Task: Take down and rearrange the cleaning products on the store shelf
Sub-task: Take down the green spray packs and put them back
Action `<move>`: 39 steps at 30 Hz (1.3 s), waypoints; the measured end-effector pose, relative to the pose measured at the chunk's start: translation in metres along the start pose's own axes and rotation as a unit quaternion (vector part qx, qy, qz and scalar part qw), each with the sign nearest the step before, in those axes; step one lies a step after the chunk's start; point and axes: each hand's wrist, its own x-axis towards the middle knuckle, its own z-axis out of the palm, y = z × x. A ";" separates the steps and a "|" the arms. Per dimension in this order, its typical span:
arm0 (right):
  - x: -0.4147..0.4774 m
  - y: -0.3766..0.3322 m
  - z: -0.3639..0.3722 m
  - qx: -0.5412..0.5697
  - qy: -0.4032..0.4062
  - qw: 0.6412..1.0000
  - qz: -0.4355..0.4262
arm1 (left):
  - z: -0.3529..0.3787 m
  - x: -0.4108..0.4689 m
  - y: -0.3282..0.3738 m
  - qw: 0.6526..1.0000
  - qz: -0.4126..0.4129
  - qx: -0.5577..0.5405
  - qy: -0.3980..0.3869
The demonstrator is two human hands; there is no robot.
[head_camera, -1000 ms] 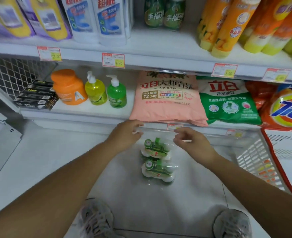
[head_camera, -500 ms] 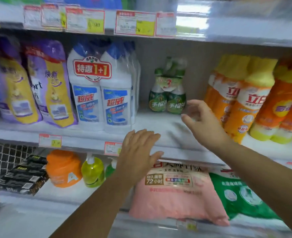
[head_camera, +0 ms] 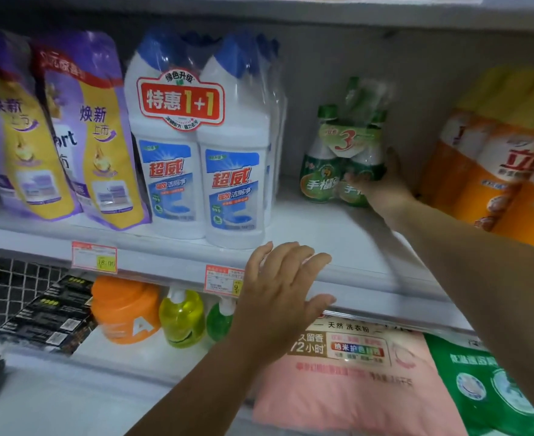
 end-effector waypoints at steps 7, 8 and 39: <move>-0.039 -0.005 -0.020 -0.101 -0.018 0.995 -0.020 | -0.003 0.001 -0.001 1.000 -0.001 -0.023 -0.017; -0.052 -0.007 -0.025 -0.099 -0.032 0.994 -0.015 | -0.006 0.001 0.000 0.999 -0.004 -0.034 -0.019; -0.335 -0.054 -0.186 0.266 -0.201 0.942 0.041 | -0.196 -0.072 0.125 0.756 -0.368 -0.510 -0.181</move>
